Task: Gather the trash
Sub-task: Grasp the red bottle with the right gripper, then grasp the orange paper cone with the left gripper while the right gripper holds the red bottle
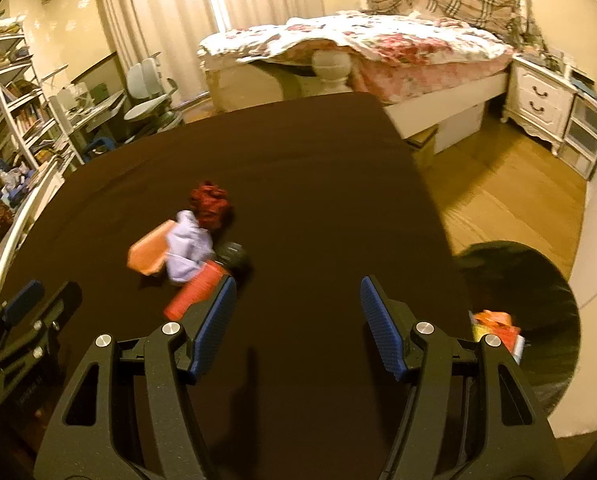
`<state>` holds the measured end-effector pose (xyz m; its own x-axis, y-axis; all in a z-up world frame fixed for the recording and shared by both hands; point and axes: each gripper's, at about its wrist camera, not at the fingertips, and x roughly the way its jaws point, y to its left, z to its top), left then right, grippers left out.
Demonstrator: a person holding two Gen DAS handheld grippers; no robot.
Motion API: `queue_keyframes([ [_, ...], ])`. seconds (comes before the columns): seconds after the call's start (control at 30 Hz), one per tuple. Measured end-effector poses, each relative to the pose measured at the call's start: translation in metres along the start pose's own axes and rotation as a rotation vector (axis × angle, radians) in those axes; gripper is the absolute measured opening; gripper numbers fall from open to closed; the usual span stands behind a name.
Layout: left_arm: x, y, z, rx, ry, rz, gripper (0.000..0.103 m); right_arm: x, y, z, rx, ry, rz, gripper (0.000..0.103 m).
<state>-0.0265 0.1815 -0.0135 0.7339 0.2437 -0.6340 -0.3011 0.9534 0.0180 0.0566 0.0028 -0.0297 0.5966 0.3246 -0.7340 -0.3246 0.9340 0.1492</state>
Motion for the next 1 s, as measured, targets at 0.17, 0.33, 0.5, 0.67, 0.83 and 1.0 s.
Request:
queue_keyframes([
  [0.17, 0.006, 0.014, 0.000, -0.033, 0.012, 0.015, 0.076, 0.008, 0.021, 0.007, -0.016, 0.016, 0.027, 0.063],
  [0.33, 0.008, 0.019, -0.003, -0.047, 0.022, 0.015, 0.076, 0.024, 0.035, 0.004, -0.043, 0.052, 0.029, 0.056],
  [0.5, 0.009, 0.020, -0.004, -0.052, 0.027, 0.012, 0.076, 0.030, 0.034, -0.001, -0.051, 0.074, 0.028, 0.043],
  [0.67, 0.011, 0.019, -0.005, -0.062, 0.032, 0.006, 0.076, 0.029, 0.034, -0.002, -0.054, 0.076, 0.030, 0.034],
  [0.83, 0.013, 0.015, -0.005, -0.041, 0.033, 0.004, 0.076, 0.032, 0.037, 0.001, -0.070, 0.076, 0.033, 0.034],
  [1.0, 0.014, 0.010, -0.002, -0.023, 0.033, -0.014, 0.076, 0.033, 0.036, 0.003, -0.087, 0.073, 0.028, 0.023],
])
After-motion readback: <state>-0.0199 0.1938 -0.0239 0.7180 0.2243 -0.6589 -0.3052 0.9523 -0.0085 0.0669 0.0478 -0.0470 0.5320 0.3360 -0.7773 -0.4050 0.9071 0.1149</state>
